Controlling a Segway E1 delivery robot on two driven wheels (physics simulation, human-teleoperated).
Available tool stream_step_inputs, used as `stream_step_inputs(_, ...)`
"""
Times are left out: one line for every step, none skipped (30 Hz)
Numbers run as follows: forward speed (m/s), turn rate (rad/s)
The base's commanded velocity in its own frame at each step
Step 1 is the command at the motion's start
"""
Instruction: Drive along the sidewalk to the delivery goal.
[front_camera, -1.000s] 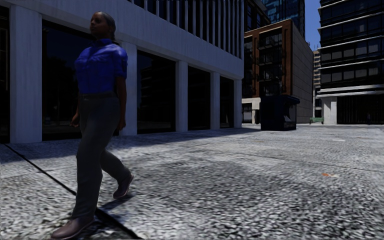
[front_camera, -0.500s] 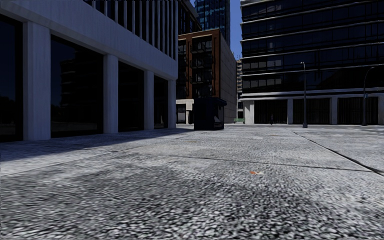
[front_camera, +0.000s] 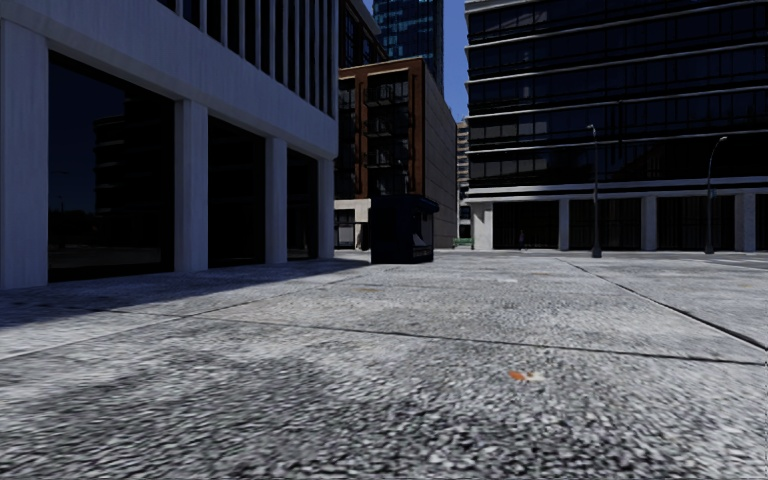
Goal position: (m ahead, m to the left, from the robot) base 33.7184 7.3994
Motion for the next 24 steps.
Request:
stream_step_inputs(2.0, 0.0)
stream_step_inputs(2.0, 0.0)
stream_step_inputs(2.0, 0.0)
stream_step_inputs(2.0, 0.0)
stream_step_inputs(2.0, 0.0)
stream_step_inputs(2.0, 0.0)
stream_step_inputs(2.0, 0.0)
stream_step_inputs(2.0, 0.0)
stream_step_inputs(2.0, 0.0)
stream_step_inputs(2.0, 0.0)
stream_step_inputs(2.0, 0.0)
stream_step_inputs(2.0, 0.0)
stream_step_inputs(2.0, 0.0)
stream_step_inputs(2.0, 0.0)
stream_step_inputs(2.0, 0.0)
stream_step_inputs(2.0, 0.0)
stream_step_inputs(2.0, 0.0)
stream_step_inputs(2.0, 0.0)
stream_step_inputs(2.0, 0.0)
stream_step_inputs(2.0, 0.0)
stream_step_inputs(2.0, 0.0)
stream_step_inputs(2.0, 0.0)
stream_step_inputs(2.0, 0.0)
stream_step_inputs(2.0, 0.0)
